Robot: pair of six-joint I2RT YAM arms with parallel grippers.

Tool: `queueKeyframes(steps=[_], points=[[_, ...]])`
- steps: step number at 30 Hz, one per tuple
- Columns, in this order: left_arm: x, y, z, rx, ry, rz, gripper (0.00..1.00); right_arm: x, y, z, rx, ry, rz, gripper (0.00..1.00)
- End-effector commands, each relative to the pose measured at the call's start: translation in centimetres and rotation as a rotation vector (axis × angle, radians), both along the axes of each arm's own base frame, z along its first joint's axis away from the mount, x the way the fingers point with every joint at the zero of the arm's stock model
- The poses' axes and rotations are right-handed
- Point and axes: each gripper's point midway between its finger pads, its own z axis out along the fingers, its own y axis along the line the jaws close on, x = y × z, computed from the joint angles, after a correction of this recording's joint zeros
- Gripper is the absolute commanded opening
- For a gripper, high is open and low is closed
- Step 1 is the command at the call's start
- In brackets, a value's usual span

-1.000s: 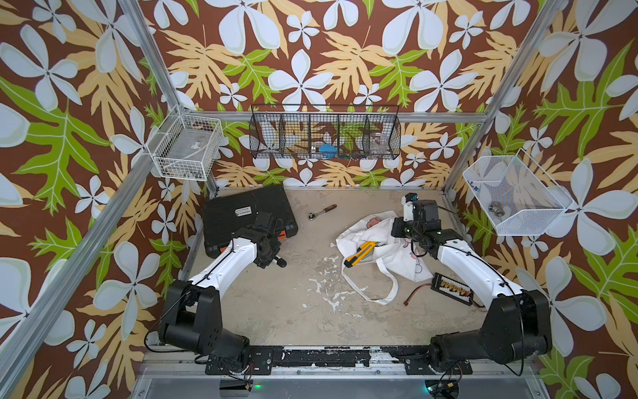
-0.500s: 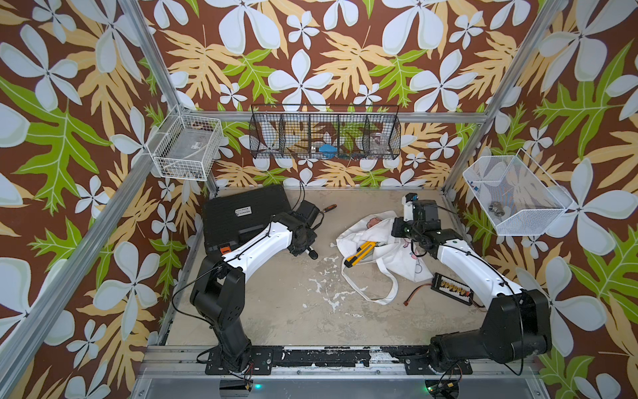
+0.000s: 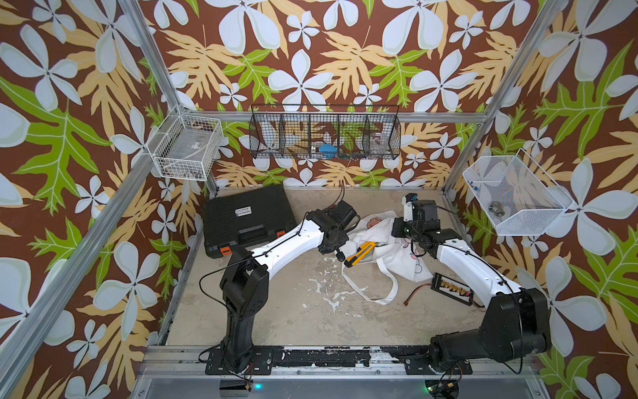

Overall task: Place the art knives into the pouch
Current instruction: Place the utility knife in the pouch.

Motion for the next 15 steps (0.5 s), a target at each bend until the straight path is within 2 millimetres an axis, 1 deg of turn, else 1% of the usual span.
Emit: queueKeyframes(steps=[1, 6, 11, 15], points=[[-0.8, -0.5, -0.1, 0.036, 0.005, -0.078, 0.31, 0.3, -0.2, 0.4, -0.004, -0.007, -0.01, 0.0], [-2.4, -2.3, -0.7, 0.048, 0.016, -0.167, 0.31, 0.3, -0.2, 0.3, -0.005, -0.004, -0.01, 0.0], [-4.5, -4.9, -1.2, 0.047, 0.028, -0.256, 0.31, 0.4, -0.2, 0.1, -0.008, 0.0, -0.012, 0.0], [-5.8, -6.7, -1.1, 0.048, 0.02, -0.306, 0.31, 0.5, -0.4, 0.1, -0.012, 0.001, -0.019, 0.0]])
